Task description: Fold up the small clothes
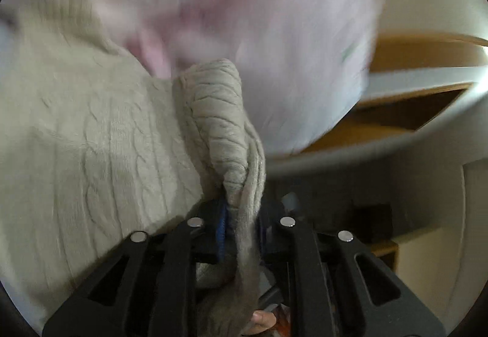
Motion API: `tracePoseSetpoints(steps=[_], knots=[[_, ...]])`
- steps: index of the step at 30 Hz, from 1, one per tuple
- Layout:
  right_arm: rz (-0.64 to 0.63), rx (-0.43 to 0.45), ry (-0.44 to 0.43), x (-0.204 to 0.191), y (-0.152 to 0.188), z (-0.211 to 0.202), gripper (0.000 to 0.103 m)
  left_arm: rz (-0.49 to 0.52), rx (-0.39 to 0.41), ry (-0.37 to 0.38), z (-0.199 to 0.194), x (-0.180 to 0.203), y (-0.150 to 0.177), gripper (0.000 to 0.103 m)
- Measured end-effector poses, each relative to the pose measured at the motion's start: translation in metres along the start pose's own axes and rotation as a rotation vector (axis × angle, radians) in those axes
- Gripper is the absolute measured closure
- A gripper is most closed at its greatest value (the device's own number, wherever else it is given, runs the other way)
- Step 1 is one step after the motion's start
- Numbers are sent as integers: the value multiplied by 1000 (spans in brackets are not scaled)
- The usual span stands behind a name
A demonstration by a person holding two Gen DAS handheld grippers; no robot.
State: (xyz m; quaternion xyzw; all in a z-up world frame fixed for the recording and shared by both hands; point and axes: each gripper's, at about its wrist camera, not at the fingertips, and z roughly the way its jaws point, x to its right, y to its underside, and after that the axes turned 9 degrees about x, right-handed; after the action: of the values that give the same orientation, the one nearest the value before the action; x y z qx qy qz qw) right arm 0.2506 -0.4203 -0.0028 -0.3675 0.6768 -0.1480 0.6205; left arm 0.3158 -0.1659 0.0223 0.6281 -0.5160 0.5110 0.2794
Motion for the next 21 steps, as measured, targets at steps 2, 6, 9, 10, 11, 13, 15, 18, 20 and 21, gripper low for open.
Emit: tracePoseSetpoints(steps=[2,6,9,10,11,13,15,18,20,21], knots=[[28,-3,10,9,-4,-2,10,-57,-101,22,29,-8,5,81],[76,-84,-19,16,-7,6,8,16,-34,263,-19,9,0,59],[98,-218,-45,16,1,24,4,199,154,106,-85,18,-4,35],[102,-262,-44,16,4,31,3,251,206,5,-104,16,-5,34],[107,-300,-40,17,7,36,3,292,252,-124,-123,9,-6,31],[119,-392,-16,20,17,50,3,299,268,-241,-136,-8,-4,31],[90,-426,36,19,24,56,3,251,222,-303,-135,-33,-3,31],[46,-441,59,15,30,58,3,183,140,-312,-121,-59,1,31],[21,-438,61,11,33,57,2,187,100,-309,-108,-61,6,30],[-2,-438,65,9,35,57,2,200,83,-311,-102,-61,9,29]])
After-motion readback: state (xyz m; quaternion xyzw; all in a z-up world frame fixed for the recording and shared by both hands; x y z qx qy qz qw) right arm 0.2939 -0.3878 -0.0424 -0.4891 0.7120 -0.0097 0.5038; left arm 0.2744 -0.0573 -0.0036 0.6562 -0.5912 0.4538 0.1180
